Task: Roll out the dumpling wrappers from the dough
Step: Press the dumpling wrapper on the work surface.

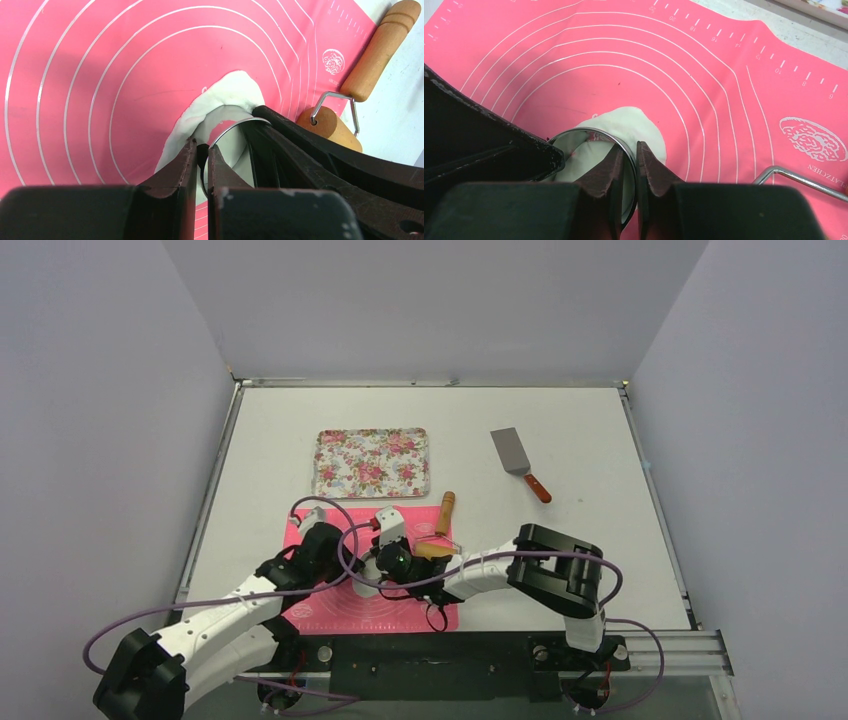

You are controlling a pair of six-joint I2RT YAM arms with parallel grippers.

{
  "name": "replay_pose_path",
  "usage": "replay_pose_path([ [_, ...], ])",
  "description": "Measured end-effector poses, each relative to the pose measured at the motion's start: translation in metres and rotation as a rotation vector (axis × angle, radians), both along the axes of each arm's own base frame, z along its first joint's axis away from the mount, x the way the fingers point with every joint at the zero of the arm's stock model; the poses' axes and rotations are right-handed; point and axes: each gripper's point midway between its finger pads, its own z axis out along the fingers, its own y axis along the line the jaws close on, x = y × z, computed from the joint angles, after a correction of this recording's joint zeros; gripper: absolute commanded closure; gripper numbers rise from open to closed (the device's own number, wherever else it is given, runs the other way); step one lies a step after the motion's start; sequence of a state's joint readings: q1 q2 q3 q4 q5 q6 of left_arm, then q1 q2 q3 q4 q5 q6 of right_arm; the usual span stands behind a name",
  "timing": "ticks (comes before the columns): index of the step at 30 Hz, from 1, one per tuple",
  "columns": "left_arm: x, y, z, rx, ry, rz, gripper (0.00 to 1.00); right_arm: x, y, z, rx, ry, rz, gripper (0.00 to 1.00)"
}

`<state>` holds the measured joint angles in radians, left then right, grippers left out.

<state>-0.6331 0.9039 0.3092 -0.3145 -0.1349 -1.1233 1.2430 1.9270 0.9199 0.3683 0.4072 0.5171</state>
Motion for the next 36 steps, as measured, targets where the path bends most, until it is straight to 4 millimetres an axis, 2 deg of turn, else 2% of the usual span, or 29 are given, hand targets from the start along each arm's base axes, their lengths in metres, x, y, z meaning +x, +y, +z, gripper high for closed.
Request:
replay_pose_path([
  [11,-0.0001,-0.0005,-0.0051,0.046,0.101,0.036,1.0,-0.004,0.0007,-0.0008,-0.005,-0.045,-0.05,1.0],
  [24,-0.0001,-0.0003,-0.0055,0.041,0.106,0.063,1.0,-0.0052,-0.0005,-0.0009,-0.025,-0.08,-0.083,1.0],
  [36,0.0019,-0.0019,0.002,0.066,0.113,0.058,1.0,-0.0076,-0.0029,0.0053,-0.154,-0.01,-0.034,1.0],
])
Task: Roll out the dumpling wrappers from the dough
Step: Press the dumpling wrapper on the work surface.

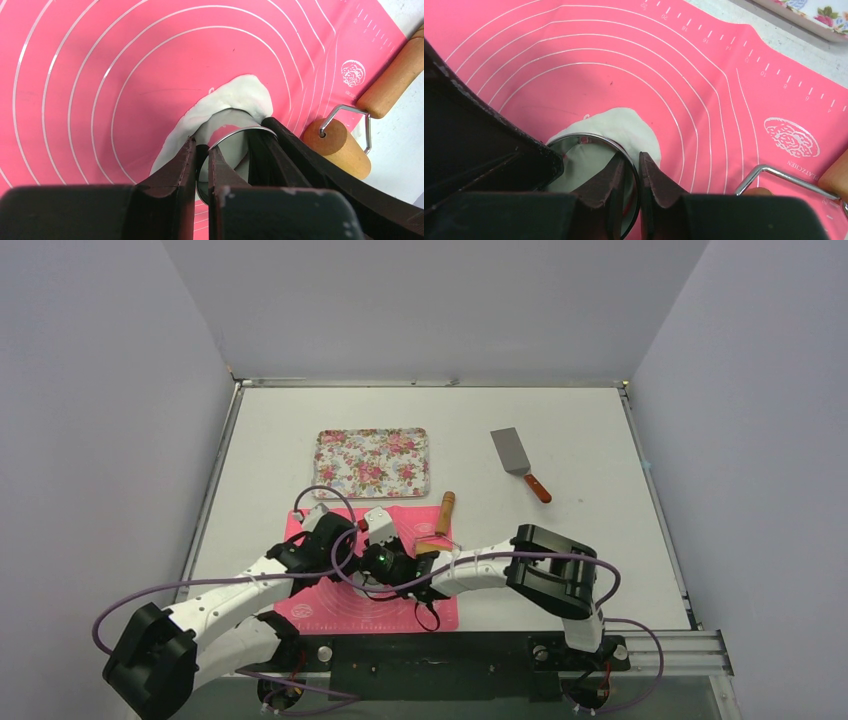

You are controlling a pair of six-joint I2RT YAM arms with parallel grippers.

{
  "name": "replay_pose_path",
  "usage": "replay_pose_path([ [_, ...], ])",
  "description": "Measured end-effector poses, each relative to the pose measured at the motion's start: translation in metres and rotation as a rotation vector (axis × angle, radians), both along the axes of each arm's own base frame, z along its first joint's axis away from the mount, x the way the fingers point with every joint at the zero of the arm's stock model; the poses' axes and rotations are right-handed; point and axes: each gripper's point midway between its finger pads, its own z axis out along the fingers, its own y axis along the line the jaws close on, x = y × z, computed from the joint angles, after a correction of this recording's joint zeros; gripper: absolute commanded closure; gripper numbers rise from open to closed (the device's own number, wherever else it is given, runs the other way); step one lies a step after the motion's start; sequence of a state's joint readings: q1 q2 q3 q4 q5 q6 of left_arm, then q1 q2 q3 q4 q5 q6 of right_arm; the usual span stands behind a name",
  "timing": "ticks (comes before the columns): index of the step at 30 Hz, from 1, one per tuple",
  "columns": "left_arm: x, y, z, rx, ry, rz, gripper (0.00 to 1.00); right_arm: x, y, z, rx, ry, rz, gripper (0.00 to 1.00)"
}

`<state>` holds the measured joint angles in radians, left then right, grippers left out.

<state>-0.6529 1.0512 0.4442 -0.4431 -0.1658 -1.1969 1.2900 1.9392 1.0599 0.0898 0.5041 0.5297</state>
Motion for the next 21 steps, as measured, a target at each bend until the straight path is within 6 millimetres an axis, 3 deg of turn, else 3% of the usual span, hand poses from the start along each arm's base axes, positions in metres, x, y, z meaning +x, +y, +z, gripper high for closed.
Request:
replay_pose_path([
  [19,-0.0043,0.0012,0.0042,0.013,0.004,-0.016,1.0,-0.0051,0.0,0.0077,-0.059,0.145,0.052,1.0],
  [21,-0.0046,0.0008,0.0045,0.02,-0.002,-0.022,1.0,-0.0056,-0.0004,0.0072,-0.057,0.149,0.048,0.95],
])
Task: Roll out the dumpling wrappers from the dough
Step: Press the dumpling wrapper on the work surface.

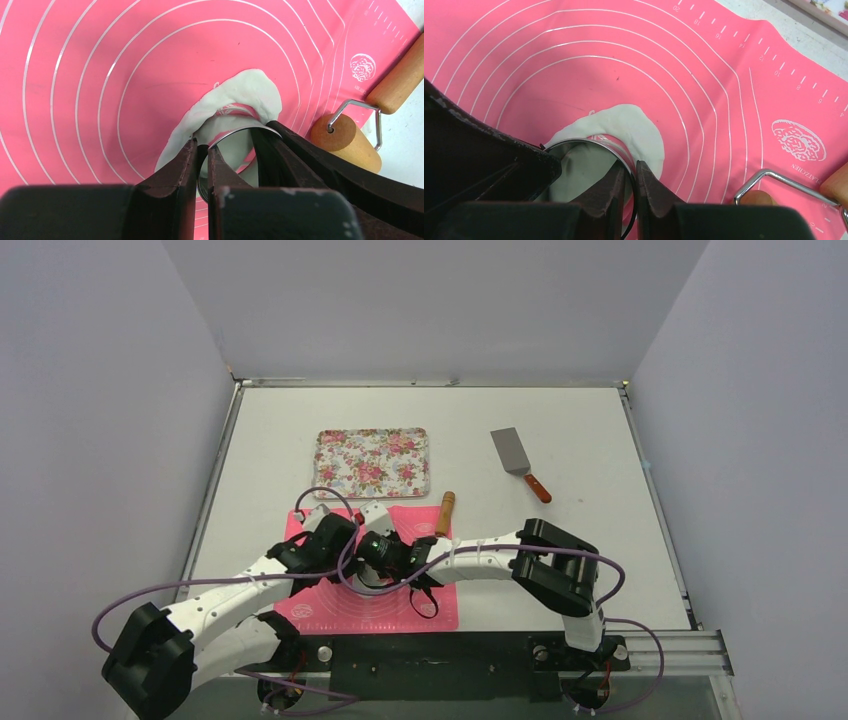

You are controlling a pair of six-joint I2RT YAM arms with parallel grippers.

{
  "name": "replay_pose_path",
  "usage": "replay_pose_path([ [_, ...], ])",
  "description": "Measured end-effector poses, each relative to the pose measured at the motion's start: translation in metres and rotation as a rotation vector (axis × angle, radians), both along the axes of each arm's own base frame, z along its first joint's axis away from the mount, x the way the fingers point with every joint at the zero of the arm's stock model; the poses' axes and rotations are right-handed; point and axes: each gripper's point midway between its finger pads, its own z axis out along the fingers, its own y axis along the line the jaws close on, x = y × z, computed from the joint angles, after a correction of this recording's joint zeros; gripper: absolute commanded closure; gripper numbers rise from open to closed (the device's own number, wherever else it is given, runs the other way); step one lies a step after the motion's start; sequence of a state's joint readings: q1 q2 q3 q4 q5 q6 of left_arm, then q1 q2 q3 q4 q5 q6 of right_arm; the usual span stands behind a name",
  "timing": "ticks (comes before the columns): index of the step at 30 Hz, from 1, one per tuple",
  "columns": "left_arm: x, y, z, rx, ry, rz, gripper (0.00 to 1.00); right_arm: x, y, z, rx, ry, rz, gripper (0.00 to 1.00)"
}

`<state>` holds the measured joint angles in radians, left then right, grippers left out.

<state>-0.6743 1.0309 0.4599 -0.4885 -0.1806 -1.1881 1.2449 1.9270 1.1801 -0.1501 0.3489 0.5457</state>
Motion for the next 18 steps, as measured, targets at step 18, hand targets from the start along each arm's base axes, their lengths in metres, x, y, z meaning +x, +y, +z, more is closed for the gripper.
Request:
replay_pose_path([
  [18,-0.0075,0.0006,0.0071,0.079,-0.008,-0.038,1.0,-0.0093,-0.0086,-0.0002,-0.027,0.065,-0.063,0.68],
])
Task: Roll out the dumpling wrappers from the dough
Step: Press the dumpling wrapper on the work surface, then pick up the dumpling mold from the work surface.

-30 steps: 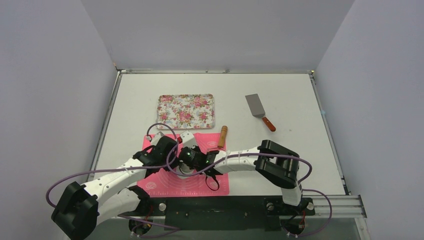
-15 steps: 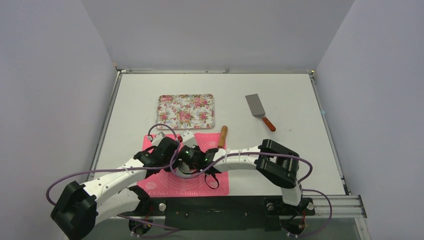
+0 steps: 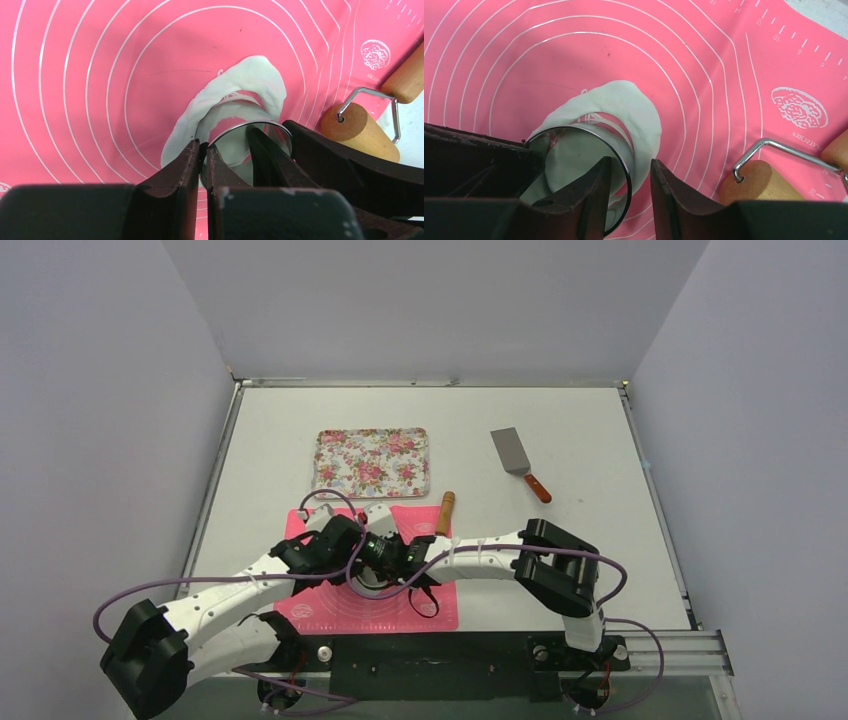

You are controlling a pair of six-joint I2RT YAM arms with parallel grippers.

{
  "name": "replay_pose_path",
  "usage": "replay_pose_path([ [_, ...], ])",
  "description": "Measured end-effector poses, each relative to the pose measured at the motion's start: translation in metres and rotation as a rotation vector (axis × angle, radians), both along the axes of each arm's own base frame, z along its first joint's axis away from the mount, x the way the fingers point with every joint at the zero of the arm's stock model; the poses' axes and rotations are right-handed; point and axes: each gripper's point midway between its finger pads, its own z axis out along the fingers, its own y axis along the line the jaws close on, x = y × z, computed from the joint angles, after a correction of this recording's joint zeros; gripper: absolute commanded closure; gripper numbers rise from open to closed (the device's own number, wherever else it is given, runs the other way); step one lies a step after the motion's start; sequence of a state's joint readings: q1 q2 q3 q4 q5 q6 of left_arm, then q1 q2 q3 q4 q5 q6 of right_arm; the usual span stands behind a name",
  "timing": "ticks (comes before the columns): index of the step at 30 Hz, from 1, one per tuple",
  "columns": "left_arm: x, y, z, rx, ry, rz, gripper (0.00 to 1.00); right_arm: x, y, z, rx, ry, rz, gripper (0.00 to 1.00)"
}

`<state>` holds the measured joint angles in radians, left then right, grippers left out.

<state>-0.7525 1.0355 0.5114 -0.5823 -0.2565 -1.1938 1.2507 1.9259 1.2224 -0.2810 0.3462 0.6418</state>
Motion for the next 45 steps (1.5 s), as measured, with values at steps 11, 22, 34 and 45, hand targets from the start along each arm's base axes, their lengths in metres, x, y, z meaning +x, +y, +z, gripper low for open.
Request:
replay_pose_path([
  [11,-0.003,-0.007,0.008,-0.005,0.014,-0.024,1.0,-0.003,-0.01,0.01,-0.019,0.01,-0.005,0.63],
  [22,-0.003,-0.017,0.035,-0.045,-0.057,-0.059,1.0,-0.01,-0.015,0.042,0.024,0.018,0.018,0.39],
  [34,0.004,-0.008,0.078,0.002,-0.173,-0.046,1.0,-0.001,-0.005,0.15,0.32,-0.072,0.012,0.31],
  [45,0.011,0.038,0.083,0.107,-0.18,0.088,1.0,0.043,-0.073,0.184,0.468,-0.122,-0.228,0.22],
])
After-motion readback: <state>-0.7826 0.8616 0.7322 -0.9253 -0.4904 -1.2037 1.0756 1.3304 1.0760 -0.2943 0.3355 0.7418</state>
